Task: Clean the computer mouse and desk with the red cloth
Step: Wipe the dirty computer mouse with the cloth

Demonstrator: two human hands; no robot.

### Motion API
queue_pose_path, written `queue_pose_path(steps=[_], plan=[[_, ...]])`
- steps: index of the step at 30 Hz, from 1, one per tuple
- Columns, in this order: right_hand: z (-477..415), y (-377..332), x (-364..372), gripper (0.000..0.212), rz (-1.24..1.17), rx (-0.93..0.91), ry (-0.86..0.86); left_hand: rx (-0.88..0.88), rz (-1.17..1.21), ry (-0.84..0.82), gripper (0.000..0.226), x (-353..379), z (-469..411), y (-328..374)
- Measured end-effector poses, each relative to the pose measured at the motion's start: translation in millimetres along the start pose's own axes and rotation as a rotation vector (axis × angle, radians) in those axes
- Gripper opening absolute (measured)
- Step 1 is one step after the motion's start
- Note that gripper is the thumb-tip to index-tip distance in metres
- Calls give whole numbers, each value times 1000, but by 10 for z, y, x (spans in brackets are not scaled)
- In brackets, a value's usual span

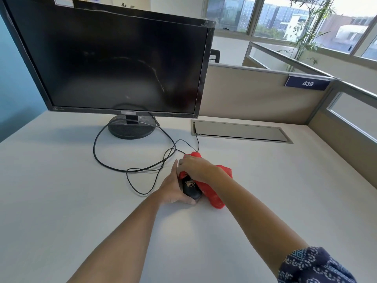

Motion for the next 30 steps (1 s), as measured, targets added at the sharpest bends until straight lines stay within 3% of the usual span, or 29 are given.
queue_pose_path(steps=[3,7,11,15,19,24,30], plan=[[-25,52,8,40,45,-35,-1,0,-3,-8,154,14,-10,-8],[-53,301,10,38,43,83,-4,47,-39,-14,152,36,-17,31],[-53,408,-63,33,-116,173,147,53,-31,4,154,26,-23,23],[-38,278,60,43,-155,107,71,45,-27,14,156,19,-26,17],[7,422,94,42,-140,177,56,74,-30,-8,153,36,-12,49],[193,544,80,39,-317,290,241,87,-36,-5,152,23,-11,71],[441,497,121,37,-478,213,237,82,-42,-32,152,36,-3,62]])
Point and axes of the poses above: each hand's wrist, its own z-axis away from the middle knuckle, its own x-axis out of the palm, y = z × x, the point moved 8 cm from there along -z, towards the middle knuckle, and after that the axes turned 9 degrees about y, right-handed, at the moved point
